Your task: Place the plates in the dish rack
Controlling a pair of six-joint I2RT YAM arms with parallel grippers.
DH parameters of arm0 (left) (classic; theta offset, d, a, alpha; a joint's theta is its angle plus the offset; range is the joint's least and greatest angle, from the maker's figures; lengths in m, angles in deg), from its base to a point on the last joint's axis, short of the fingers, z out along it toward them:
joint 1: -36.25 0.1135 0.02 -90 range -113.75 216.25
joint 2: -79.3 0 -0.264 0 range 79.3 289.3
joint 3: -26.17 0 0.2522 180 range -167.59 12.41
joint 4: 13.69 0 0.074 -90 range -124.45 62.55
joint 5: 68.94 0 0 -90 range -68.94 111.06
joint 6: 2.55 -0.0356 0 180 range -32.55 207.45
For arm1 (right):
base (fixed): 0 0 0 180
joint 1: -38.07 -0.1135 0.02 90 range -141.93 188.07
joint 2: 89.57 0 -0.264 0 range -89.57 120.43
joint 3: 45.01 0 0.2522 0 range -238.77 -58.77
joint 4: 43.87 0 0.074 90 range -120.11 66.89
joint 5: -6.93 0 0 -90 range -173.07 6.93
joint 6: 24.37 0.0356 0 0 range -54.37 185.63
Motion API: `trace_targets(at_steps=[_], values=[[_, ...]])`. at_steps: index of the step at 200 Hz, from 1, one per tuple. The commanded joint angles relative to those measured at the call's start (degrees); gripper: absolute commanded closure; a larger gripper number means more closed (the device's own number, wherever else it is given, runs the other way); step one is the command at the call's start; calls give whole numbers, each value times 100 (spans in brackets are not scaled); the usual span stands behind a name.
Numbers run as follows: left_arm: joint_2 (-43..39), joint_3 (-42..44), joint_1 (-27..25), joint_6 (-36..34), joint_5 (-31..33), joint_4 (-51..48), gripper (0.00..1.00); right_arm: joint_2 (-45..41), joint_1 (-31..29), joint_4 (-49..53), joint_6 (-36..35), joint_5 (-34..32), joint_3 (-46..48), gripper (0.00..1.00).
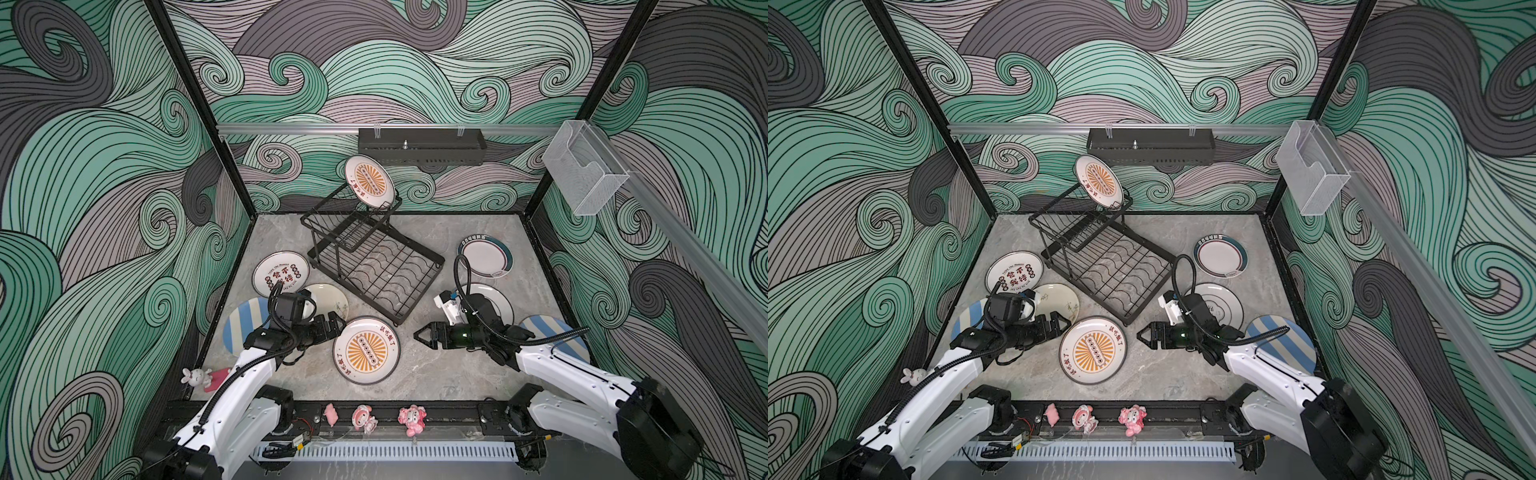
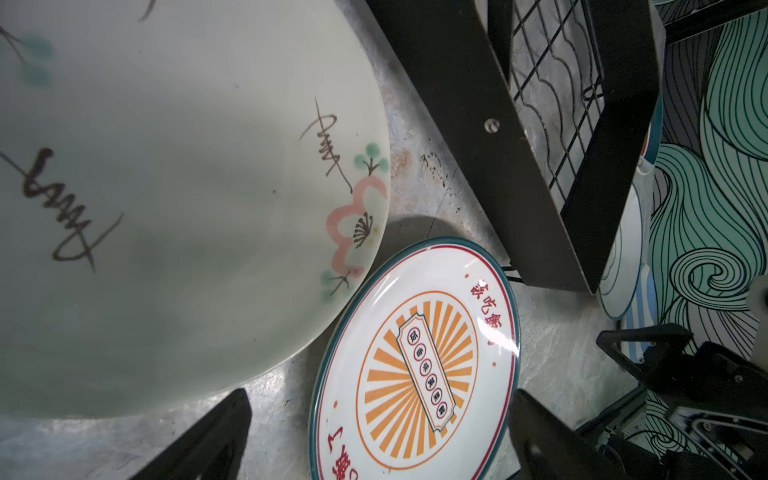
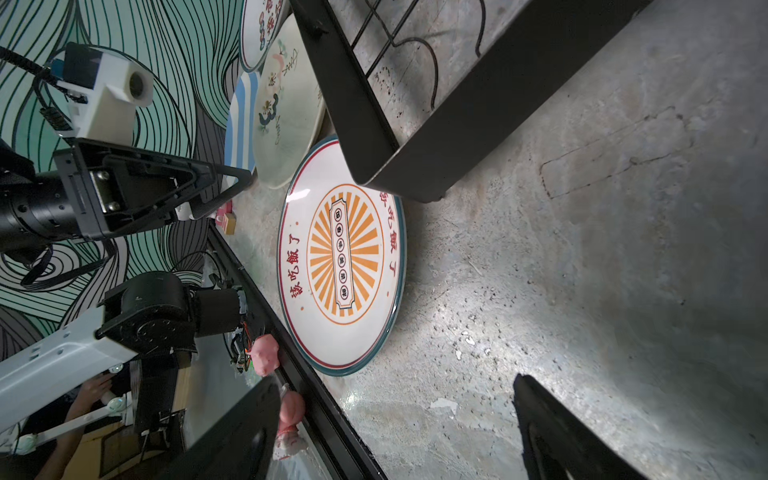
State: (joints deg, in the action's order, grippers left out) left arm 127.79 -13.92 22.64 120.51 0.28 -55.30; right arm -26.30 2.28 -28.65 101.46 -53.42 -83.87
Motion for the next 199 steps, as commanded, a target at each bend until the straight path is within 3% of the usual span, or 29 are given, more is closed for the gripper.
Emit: trace_targets(at_steps=[1, 65, 199], values=[[-153, 89, -153, 143, 73, 139, 1, 316, -41, -655, 238, 328, 119, 13], [-184, 388, -408, 463, 48, 246, 1, 1281, -423, -1654, 663, 468, 143, 14], [438, 316, -856, 331, -148, 503, 1, 2070, -618, -1908, 515, 382, -52, 17]])
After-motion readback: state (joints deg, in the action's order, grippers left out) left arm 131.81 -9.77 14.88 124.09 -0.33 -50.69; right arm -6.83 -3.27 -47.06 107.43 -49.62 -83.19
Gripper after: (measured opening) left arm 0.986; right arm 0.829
